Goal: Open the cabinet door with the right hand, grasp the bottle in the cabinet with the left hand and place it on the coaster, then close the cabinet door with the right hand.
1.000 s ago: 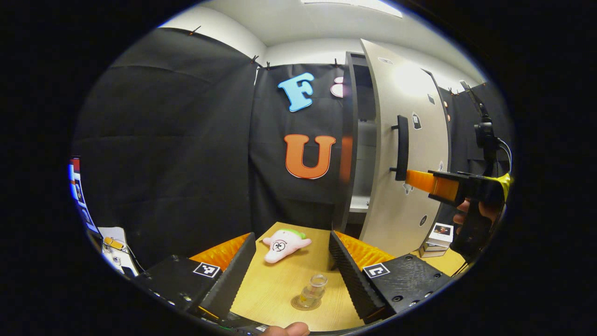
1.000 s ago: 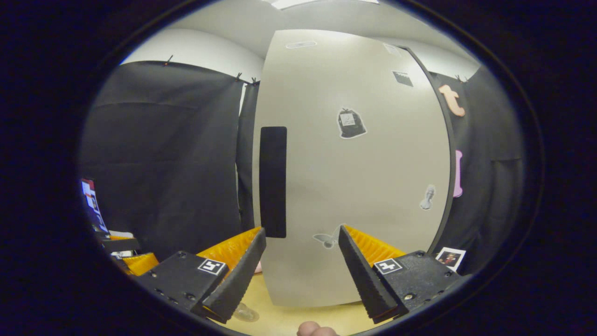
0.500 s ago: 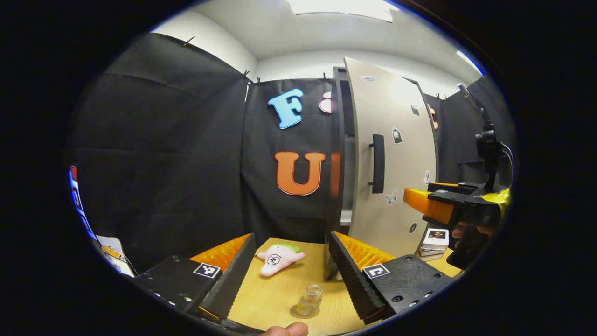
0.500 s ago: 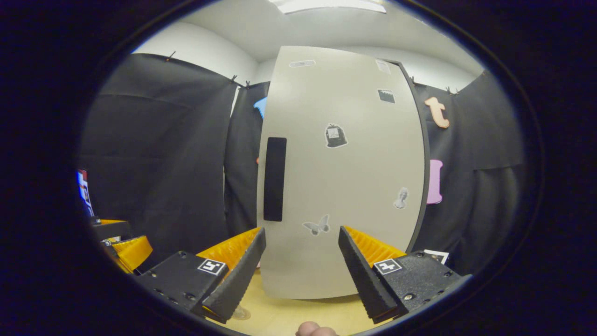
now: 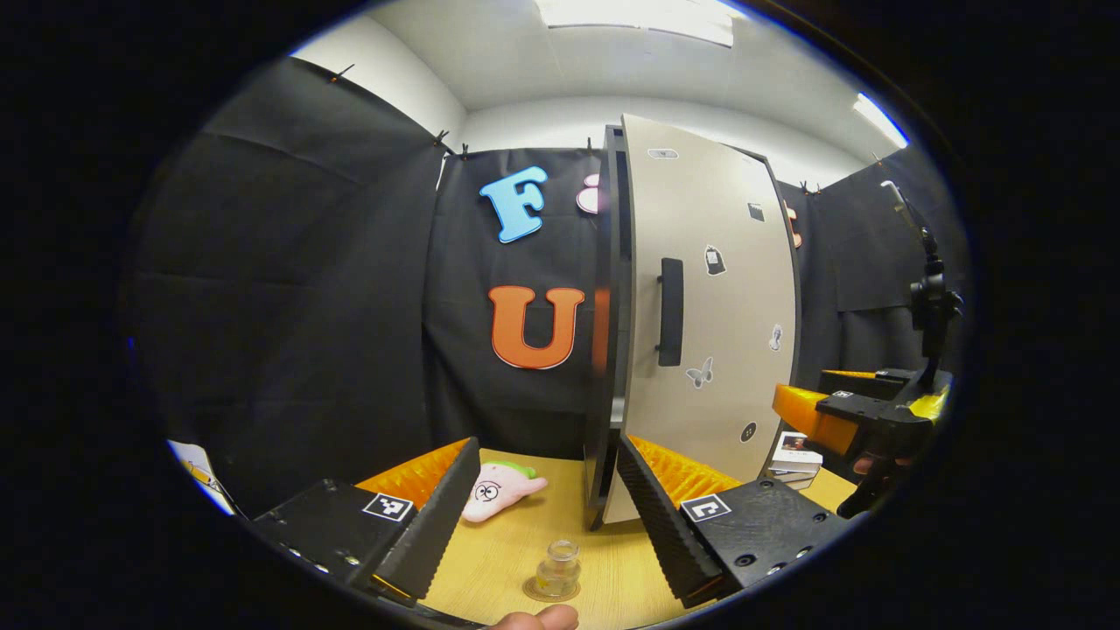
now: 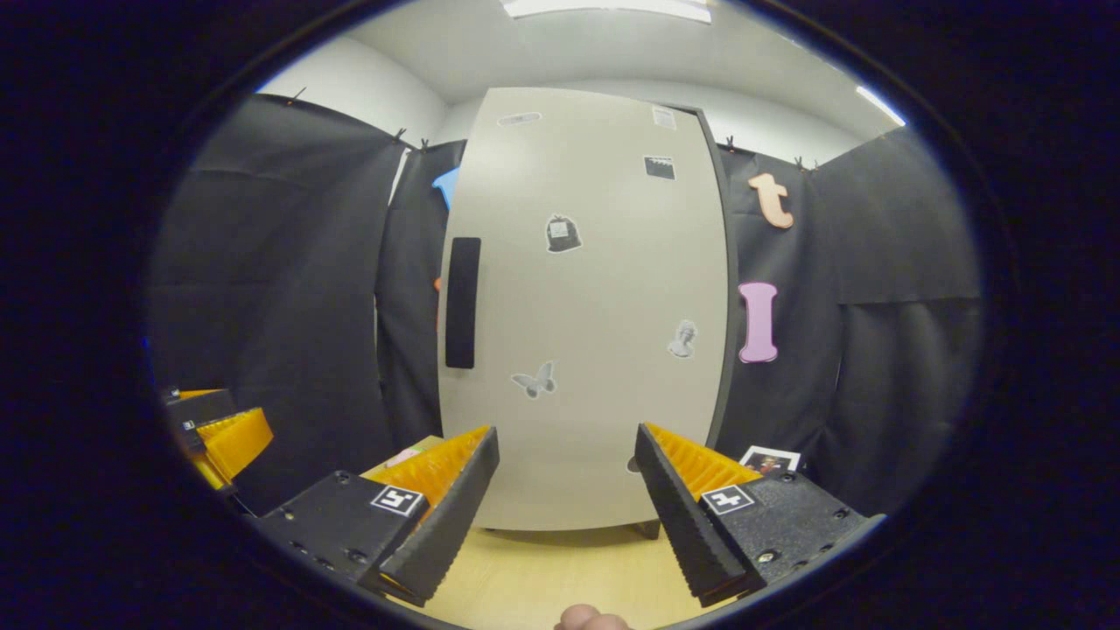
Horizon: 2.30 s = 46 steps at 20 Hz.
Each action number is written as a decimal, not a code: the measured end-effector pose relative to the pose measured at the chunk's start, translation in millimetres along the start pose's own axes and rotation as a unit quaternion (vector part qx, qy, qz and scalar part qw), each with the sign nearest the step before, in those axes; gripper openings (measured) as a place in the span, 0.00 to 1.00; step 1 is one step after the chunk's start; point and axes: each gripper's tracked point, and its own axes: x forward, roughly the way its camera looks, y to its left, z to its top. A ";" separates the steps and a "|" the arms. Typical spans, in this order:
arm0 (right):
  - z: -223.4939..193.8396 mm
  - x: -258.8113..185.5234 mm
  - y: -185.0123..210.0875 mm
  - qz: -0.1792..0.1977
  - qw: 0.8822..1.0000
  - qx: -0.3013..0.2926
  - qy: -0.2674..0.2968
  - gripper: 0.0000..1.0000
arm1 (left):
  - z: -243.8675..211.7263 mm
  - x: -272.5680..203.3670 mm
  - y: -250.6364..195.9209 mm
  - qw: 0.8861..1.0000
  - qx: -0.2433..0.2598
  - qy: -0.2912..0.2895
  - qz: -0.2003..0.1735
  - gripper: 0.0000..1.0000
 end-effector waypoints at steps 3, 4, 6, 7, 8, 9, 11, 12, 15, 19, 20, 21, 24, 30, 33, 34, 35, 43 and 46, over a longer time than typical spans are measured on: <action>-6.9 2.2 1.4 0.004 1.000 0.008 0.010 1.00 | 6.7 10.9 -1.1 1.000 0.000 0.001 0.005 0.95; -6.1 5.0 1.2 0.004 1.000 0.007 0.011 1.00 | 10.8 15.4 -2.0 1.000 0.000 -0.002 0.008 0.95; -1.5 6.4 -7.2 -0.004 1.000 0.008 0.002 1.00 | 15.9 22.2 -7.6 1.000 -0.007 -0.011 0.007 0.95; 2.2 4.7 -13.0 -0.010 1.000 0.008 -0.005 1.00 | 17.8 26.6 -12.2 1.000 -0.011 -0.015 0.004 0.95; 4.9 6.2 -19.8 -0.016 1.000 0.008 -0.009 1.00 | 18.9 32.2 -17.2 1.000 -0.013 -0.017 0.002 0.95; 5.8 6.3 -27.9 -0.023 1.000 0.007 -0.011 1.00 | 19.7 39.2 -21.7 1.000 -0.013 -0.018 0.000 0.95; 6.7 6.5 -45.8 -0.038 0.999 0.010 -0.015 0.99 | 21.1 48.1 -32.7 1.000 -0.016 -0.017 -0.001 0.95; 5.8 8.3 -53.8 -0.045 0.999 0.015 -0.015 1.00 | 22.6 50.0 -38.2 1.000 -0.020 -0.021 -0.002 0.95; 7.6 13.5 -83.4 -0.065 0.998 0.023 -0.013 1.00 | 27.1 48.9 -63.3 0.999 -0.022 -0.029 -0.010 0.95; 15.7 25.5 -112.8 -0.078 0.996 0.039 -0.010 1.00 | 38.4 59.6 -92.4 0.999 -0.008 -0.038 -0.016 0.95; 18.4 27.5 -117.3 -0.077 0.996 0.040 -0.012 1.00 | 38.6 61.6 -97.4 0.999 -0.008 -0.035 -0.016 0.95; 22.3 28.3 -120.4 -0.076 0.996 0.039 -0.018 1.00 | 41.4 63.2 -103.0 0.999 -0.009 -0.036 -0.017 0.95; 26.4 32.4 -127.5 -0.070 0.997 0.038 -0.026 1.00 | 42.0 66.0 -113.4 0.999 -0.007 -0.040 -0.013 0.95; 17.3 37.6 -130.0 -0.055 0.998 0.043 -0.013 1.00 | 39.9 65.4 -117.0 0.999 0.002 -0.039 -0.004 0.95; 18.1 41.3 -120.6 -0.040 0.998 0.043 -0.011 1.00 | 41.6 62.6 -115.1 0.999 0.003 -0.042 0.004 0.95; 18.3 42.0 -116.8 -0.034 0.999 0.040 -0.012 1.00 | 40.9 63.4 -114.1 0.999 0.005 -0.040 0.006 0.95; 18.8 42.8 -113.8 -0.029 0.999 0.037 -0.012 1.00 | 40.0 62.8 -113.5 0.999 0.006 -0.038 0.008 0.95; 10.1 44.2 -101.7 0.000 0.999 0.036 0.003 1.00 | 35.5 50.2 -108.7 0.999 0.013 -0.031 0.025 0.95; 7.5 43.9 -97.6 0.011 0.999 0.035 0.006 1.00 | 33.7 42.5 -109.6 0.999 0.017 -0.028 0.032 0.95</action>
